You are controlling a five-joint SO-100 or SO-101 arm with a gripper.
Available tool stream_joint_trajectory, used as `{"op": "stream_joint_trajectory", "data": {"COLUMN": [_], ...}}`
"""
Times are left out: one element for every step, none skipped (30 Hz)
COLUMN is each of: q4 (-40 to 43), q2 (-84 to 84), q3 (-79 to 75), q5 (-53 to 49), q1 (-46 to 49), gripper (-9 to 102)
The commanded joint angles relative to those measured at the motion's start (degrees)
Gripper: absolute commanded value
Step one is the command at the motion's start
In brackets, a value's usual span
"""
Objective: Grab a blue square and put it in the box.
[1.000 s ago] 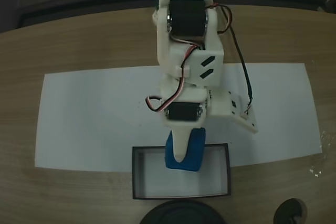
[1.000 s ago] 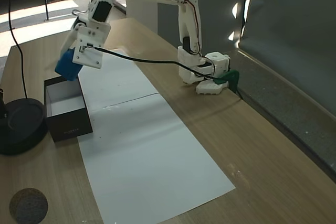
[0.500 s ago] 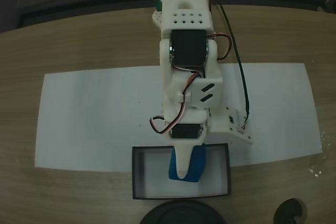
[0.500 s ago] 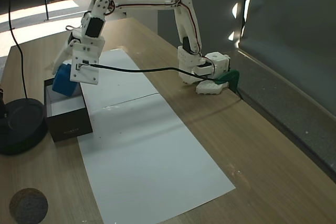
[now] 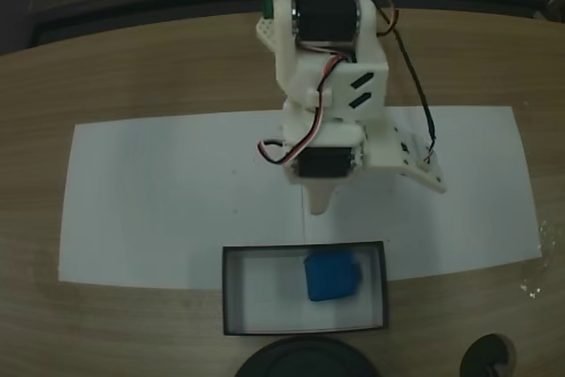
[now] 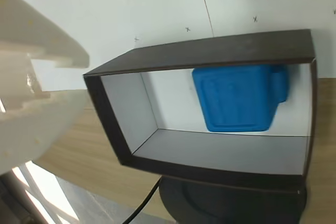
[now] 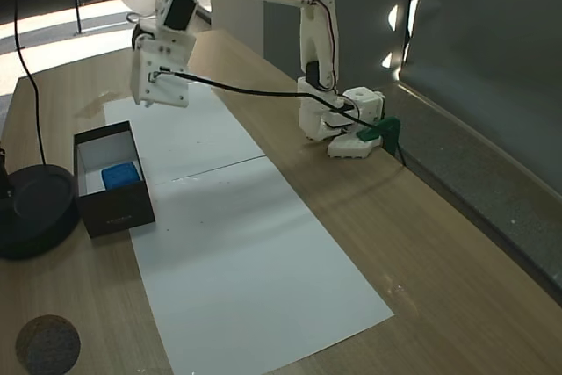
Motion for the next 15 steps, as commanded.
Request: {"op": "stream_joint_trajectory", "data": {"q4": [4.6,6.4,7.6,9.0,10.3,11.0,11.2,11.0,10.8,10.8,10.8,10.8,10.0,9.2,8.3], "q2": [12.3,16.3,20.8,25.3,29.7,34.0,38.4,42.8,47.1,51.2,55.0,58.8,62.2,65.8,69.2], "q3": [-3.8,-3.8,-3.2,-3.0,-2.4,-1.0,0.8,2.9,5.2,7.6,10.3,13.2,16.4,19.9,23.3], "q5": [0.4,0.3,0.3,0.3,0.3,0.3,0.3,0.2,0.2,0.2,0.2,0.2,0.2,0.2,0.2], "q1": [-0.1,-0.2,-0.3,-0.3,-0.2,-0.2,-0.2,-0.1,-0.1,-0.1,-0.1,0.1,0.2,0.2,0.3], "gripper": [0,0,0,0,0,0,0,0,0,0,0,0,0,0,0]}}
